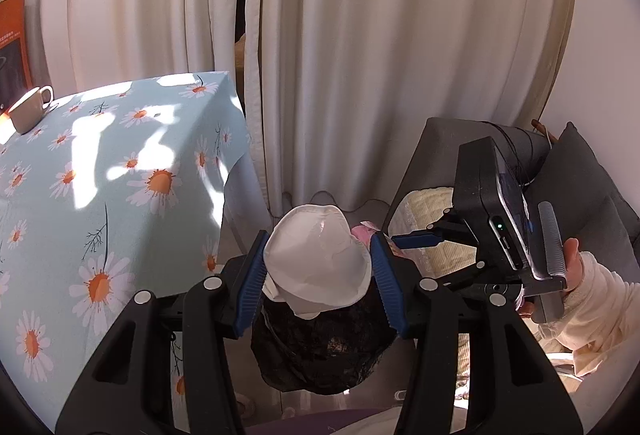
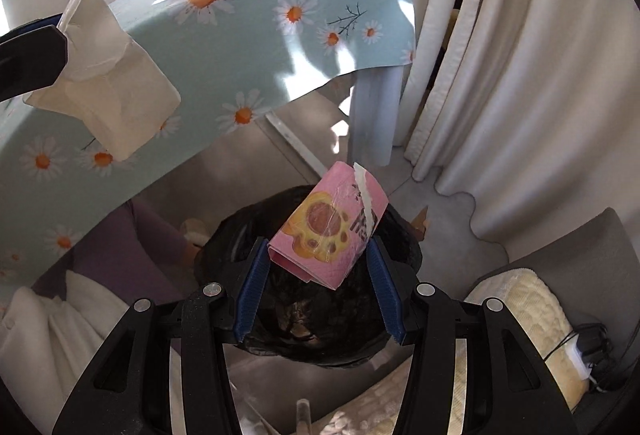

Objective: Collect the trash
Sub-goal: 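Carry the wrapper and cup with both grippers over to the black trash bin, then open both grippers to drop the wrapper and cup into the bin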

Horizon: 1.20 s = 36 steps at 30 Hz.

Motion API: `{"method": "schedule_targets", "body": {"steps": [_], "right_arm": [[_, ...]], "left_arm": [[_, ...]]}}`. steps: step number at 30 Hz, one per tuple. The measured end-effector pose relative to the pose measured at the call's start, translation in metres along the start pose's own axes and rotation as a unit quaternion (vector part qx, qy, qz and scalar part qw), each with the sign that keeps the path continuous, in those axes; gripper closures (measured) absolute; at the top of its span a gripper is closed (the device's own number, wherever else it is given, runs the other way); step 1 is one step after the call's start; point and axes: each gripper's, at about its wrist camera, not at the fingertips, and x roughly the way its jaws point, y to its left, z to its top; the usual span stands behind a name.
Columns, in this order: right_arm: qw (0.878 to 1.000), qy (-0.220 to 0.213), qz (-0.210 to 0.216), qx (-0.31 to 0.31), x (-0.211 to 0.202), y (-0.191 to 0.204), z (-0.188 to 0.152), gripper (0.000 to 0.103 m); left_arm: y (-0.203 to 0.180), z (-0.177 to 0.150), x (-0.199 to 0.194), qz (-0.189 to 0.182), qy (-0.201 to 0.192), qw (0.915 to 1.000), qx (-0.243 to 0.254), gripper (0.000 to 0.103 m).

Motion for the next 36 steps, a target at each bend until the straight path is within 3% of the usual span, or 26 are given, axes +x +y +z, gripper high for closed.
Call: {"method": "schedule_targets", "body": {"steps": [6, 11, 12, 13, 14, 15, 22, 36], "right_arm": [[0.999, 0.012, 0.026, 0.015, 0.019, -0.009, -0.02, 0.056], [0.999, 0.018, 0.042, 0.026, 0.034, -0.015, -0.031, 0.056], [0.999, 0.016, 0.04, 0.025, 0.035, -0.015, -0.033, 0.055], [0.999, 0.014, 0.036, 0.024, 0.037, -0.015, -0.034, 0.045], [0.999, 0.012, 0.03, 0.024, 0.037, -0.016, -0.035, 0.028], [0.999, 0.006, 0.023, 0.021, 0.037, -0.017, -0.035, 0.021], [1.0, 0.006, 0.025, 0.018, 0.039, -0.018, -0.034, 0.016], [0.997, -0.051, 0.052, -0.031, -0.004, 0.017, 0.005, 0.015]], "left_arm": [[-0.006, -0.007, 0.037, -0.032, 0.028, 0.9991, 0.003, 0.051], [-0.011, -0.014, 0.063, -0.037, 0.052, 0.9979, 0.01, 0.05], [-0.011, -0.015, 0.065, -0.027, 0.05, 0.9983, 0.011, 0.04], [-0.009, -0.016, 0.065, -0.014, 0.044, 0.9989, 0.008, 0.031], [-0.006, -0.016, 0.063, -0.009, 0.035, 0.9994, 0.001, 0.013], [-0.001, -0.017, 0.06, -0.01, 0.025, 0.9996, -0.009, 0.007], [0.026, -0.014, 0.04, -0.008, -0.009, 0.997, -0.076, 0.006], [0.036, -0.006, -0.021, 0.032, -0.067, 0.9951, -0.065, 0.006]]}}
